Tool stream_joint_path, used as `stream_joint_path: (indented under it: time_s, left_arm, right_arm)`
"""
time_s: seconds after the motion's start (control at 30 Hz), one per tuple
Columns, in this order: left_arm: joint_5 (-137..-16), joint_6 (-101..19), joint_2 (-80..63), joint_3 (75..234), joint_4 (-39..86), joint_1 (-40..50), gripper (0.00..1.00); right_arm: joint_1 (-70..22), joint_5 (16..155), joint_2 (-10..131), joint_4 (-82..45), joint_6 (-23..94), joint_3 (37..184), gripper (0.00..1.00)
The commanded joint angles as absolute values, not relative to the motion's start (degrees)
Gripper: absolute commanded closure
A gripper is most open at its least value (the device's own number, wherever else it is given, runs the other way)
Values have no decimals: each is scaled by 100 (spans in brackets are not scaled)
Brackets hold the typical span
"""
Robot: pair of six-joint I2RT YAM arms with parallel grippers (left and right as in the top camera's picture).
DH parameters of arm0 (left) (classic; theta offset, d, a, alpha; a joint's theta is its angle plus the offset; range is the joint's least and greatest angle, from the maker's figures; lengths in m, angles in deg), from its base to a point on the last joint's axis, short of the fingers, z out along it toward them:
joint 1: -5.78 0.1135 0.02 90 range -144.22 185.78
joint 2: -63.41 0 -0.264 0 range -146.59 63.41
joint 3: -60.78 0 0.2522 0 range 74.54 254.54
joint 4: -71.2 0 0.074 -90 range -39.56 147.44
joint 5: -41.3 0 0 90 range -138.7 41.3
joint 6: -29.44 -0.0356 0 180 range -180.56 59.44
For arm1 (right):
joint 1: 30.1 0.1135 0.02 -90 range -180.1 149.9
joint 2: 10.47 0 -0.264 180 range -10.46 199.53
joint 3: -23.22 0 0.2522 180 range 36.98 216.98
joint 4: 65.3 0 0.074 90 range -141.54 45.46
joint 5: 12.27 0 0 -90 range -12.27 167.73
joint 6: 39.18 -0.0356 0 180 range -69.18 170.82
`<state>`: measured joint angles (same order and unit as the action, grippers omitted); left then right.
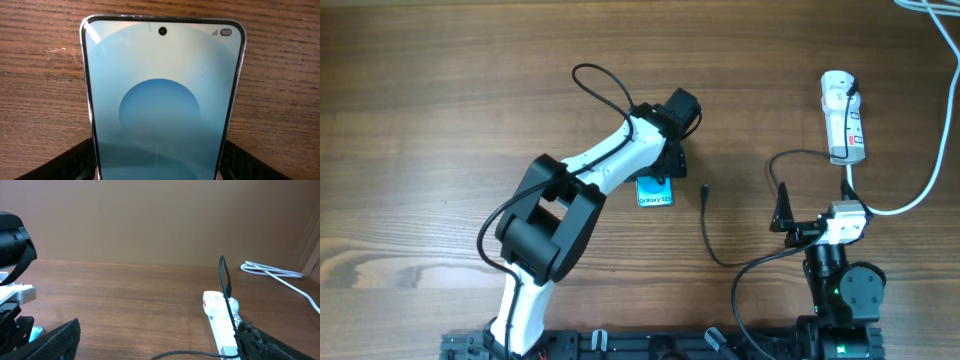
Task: Plug charger to phone and switch on socket
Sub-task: 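Close the left gripper on the phone's bottom edge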
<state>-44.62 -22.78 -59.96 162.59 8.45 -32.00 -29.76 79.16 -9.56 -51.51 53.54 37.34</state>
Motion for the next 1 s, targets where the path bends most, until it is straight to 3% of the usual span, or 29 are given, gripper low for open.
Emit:
stream_joint_path:
  time_s: [0.0,0.97]
  left_arm:
    - [-4626,-2221,-6304,16052,882,-3235,19]
    - [-4672,-2219,-6116,16080,696,-3235,30]
  right_arm:
    - [-2941,7921,-986,-5168,5381,3727,0]
    - [-2941,7921,-986,-5168,5381,3727,0]
